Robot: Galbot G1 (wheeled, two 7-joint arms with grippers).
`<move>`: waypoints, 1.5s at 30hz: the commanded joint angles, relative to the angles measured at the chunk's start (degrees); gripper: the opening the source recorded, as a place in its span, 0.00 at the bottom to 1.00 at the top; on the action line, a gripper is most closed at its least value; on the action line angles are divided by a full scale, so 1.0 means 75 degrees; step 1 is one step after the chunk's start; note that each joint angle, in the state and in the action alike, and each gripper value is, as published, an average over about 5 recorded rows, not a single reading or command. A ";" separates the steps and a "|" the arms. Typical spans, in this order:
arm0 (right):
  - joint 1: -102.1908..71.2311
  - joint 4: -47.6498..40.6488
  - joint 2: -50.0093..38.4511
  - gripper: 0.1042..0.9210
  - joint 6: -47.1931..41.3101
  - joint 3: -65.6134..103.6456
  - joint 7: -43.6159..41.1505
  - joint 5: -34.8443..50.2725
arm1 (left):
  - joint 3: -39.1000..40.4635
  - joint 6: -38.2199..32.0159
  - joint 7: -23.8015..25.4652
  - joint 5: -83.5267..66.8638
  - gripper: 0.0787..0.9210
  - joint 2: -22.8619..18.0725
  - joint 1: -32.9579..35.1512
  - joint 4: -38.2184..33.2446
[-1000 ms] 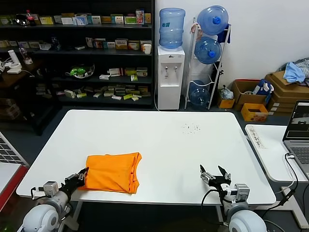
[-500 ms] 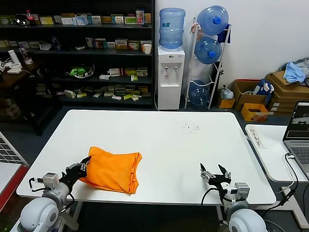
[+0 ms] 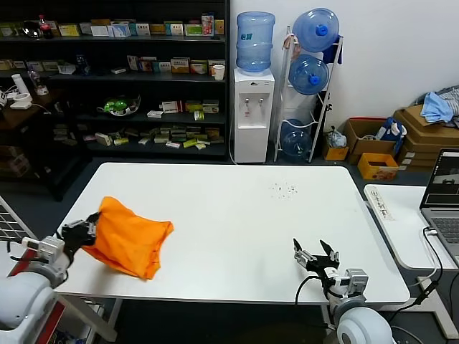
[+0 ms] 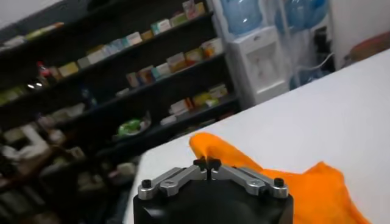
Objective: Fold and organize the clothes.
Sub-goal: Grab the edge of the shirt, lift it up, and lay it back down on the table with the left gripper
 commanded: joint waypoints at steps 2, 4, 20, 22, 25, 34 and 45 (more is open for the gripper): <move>0.0001 -0.0025 -0.0020 0.88 0.0029 -0.0017 -0.0013 0.0004 | -0.1265 -0.0414 0.0335 0.1734 0.02 0.0794 -0.0011 0.1907; 0.0003 -0.0019 -0.0016 0.88 0.0023 -0.0021 -0.0001 -0.0002 | -0.1306 -0.0395 0.0353 0.1646 0.02 0.0819 0.0078 0.1739; -0.0195 -0.0430 0.0240 0.88 -0.0052 0.0400 0.0125 -0.0163 | 0.4132 0.0679 -0.3932 -0.7510 0.02 -0.1636 -0.1612 -0.2796; -0.0253 -0.0502 0.0325 0.88 -0.0058 0.0494 0.0145 -0.0220 | 0.4845 0.0597 -0.4392 -0.7663 0.02 -0.2339 -0.2221 -0.2499; -0.0339 -0.0577 0.0468 0.88 -0.0066 0.0624 0.0174 -0.0308 | 0.5564 0.0553 -0.4681 -0.7403 0.02 -0.3196 -0.2864 -0.1688; -0.0388 -0.0664 0.0687 0.88 -0.0063 0.0823 0.0236 -0.0343 | 0.5967 0.0446 -0.4456 -0.5917 0.02 -0.4380 -0.3089 -0.0184; -0.0398 -0.0440 0.0739 0.88 0.0109 0.0702 0.0135 -0.0334 | 0.5663 0.0208 -0.4217 -0.4646 0.02 -0.4980 -0.3153 0.0518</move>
